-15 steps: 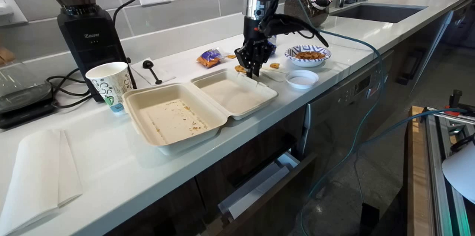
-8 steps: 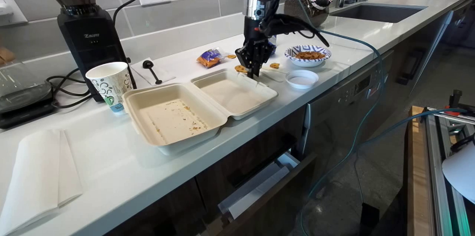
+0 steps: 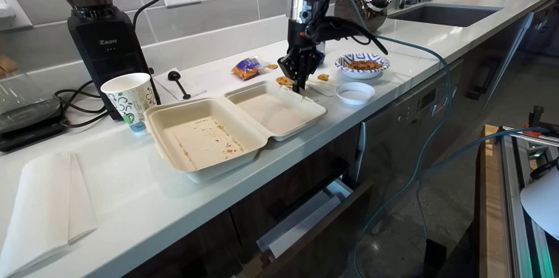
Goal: Use the white spoon to place one snack in the food pack.
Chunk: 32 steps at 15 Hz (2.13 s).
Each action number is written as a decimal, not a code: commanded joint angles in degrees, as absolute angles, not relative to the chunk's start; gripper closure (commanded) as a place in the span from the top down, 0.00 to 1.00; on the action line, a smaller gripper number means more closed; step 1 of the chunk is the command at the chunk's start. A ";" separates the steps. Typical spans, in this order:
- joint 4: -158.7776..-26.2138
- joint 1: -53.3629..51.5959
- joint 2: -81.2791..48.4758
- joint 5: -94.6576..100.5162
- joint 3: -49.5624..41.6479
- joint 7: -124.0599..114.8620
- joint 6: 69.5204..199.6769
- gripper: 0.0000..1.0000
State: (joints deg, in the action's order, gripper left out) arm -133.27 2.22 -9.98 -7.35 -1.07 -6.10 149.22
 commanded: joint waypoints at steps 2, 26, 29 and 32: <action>-133.32 1.64 -9.51 -5.89 -1.69 -7.69 147.37 0.19; -131.93 1.92 -8.96 -2.75 -1.98 -6.65 143.15 0.04; -131.63 1.88 -8.64 -2.09 -2.13 -6.82 141.45 0.04; -131.35 2.03 -8.23 -1.98 -2.03 -5.72 139.90 0.04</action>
State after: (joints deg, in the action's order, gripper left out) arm -131.89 2.21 -9.15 -2.83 -1.68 -6.54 143.08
